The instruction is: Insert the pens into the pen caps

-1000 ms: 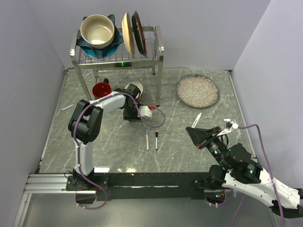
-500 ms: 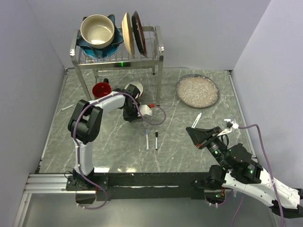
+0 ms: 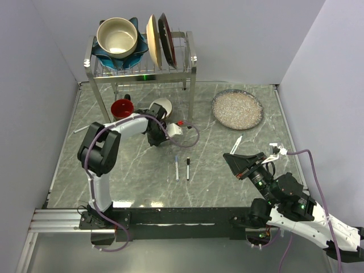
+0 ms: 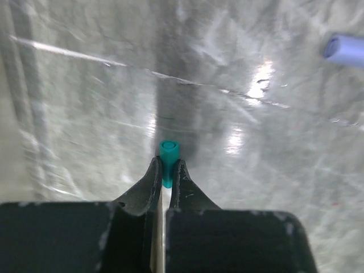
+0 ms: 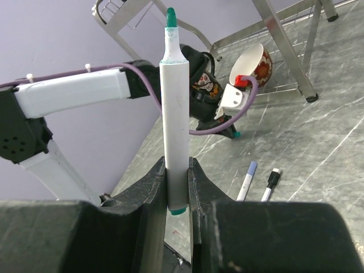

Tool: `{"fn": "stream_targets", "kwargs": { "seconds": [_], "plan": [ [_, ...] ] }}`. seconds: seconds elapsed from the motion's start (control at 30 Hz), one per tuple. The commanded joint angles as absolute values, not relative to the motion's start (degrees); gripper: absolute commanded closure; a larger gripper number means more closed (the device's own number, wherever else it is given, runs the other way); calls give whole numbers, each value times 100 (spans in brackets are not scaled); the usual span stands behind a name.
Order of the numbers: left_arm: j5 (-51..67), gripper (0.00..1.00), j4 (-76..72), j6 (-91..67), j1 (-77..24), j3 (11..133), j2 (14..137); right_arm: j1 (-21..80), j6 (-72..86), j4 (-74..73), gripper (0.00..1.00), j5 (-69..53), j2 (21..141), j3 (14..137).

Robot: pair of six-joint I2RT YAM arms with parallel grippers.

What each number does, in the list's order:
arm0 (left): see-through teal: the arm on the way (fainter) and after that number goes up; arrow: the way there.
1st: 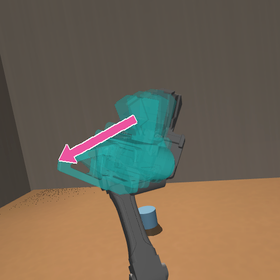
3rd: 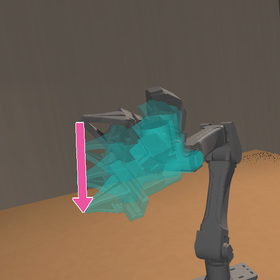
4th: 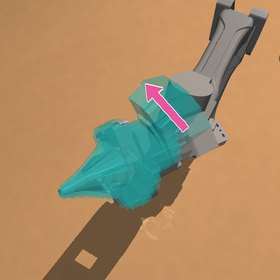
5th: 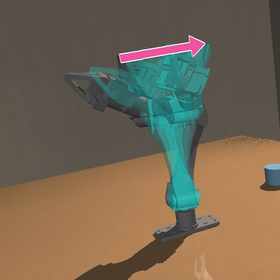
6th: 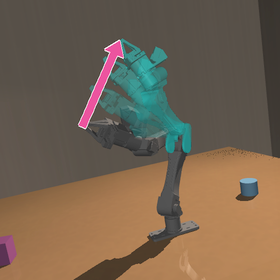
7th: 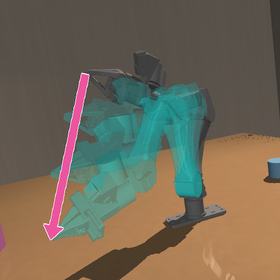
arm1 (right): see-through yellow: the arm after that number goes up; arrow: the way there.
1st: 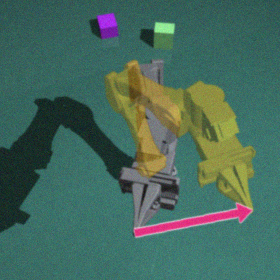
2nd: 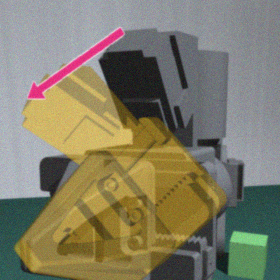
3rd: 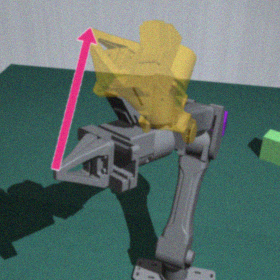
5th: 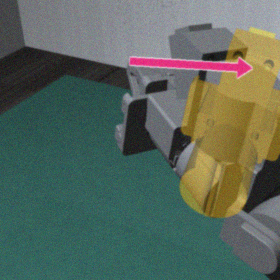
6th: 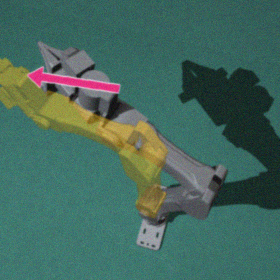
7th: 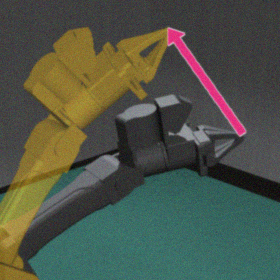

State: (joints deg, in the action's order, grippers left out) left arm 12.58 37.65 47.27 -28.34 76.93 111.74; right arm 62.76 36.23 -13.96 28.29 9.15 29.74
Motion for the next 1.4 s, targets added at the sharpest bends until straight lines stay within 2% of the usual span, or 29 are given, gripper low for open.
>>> {"fn": "stream_targets", "kwargs": {
  "seconds": [0.0,0.1,0.3,0.4,0.47,0.63,0.67,0.77,0.83,1.13,1.37],
  "plan": [
    [1547,99,3693,3316,-3102,6883,10515,6302,3683,-1362,100,2813,914,3147],
    [1512,99,3297,2533,-3234,6443,9873,6302,3665,-1380,100,2795,940,3138],
    [1581,99,3051,864,-3401,6337,8932,6302,3595,-1389,100,2602,1020,2998],
    [2134,99,2393,134,-3506,5996,8204,6302,3193,-933,100,1839,1081,2734],
    [2880,99,1392,-593,-3594,5479,7737,6302,3155,-686,100,1418,1264,2602],
    [3286,99,-1217,-2911,-3630,4153,6154,6310,3120,164,100,599,1660,2164],
    [3287,99,-2179,-3231,-3656,3957,5778,6311,3120,350,100,485,1826,2093],
    [2990,99,-3649,-4260,-3787,3271,5241,6311,3120,878,100,89,2291,2030],
    [2770,99,-4120,-4830,-3806,2850,5046,6311,3120,1194,100,-122,2530,2056],
    [2207,99,-5782,-5950,-3867,1776,4369,6372,3278,2144,100,-562,3805,2328],
    [1925,99,-5598,-5669,-3876,1670,3894,6591,3366,2373,100,-545,4420,2636]
  ]
}}
